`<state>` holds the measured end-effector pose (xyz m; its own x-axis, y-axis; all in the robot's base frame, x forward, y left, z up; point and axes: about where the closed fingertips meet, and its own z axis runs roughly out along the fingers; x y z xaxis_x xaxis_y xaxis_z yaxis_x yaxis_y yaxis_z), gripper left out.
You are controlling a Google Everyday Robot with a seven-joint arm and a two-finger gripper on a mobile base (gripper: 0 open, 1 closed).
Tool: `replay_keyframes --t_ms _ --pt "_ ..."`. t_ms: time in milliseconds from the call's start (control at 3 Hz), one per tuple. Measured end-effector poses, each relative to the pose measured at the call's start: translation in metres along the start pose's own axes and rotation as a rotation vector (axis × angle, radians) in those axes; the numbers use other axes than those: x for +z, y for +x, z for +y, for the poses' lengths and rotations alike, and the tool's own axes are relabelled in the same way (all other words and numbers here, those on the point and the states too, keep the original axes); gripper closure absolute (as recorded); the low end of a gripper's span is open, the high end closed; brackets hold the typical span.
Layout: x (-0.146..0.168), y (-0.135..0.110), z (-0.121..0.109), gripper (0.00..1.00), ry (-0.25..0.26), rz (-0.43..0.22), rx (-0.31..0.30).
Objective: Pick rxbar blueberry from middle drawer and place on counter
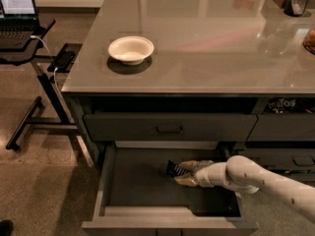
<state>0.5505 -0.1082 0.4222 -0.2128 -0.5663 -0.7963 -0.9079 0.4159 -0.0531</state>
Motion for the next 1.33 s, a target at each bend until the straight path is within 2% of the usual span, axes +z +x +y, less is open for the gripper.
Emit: replay_keyframes --t_ms 333,667,1000,1333 --pt "-0.052 -0.023 -0.015 1.00 0.013 -0.055 -0.020" --pt "-0.107 -0.039 -0.015 1.00 0.015 -0.086 -0.050" --pt "-0.153 -0.058 -0.015 1.00 0.028 -0.082 -0.086" --pt "-0.204 -0.089 -0.023 1.00 0.075 -0.047 -0.142"
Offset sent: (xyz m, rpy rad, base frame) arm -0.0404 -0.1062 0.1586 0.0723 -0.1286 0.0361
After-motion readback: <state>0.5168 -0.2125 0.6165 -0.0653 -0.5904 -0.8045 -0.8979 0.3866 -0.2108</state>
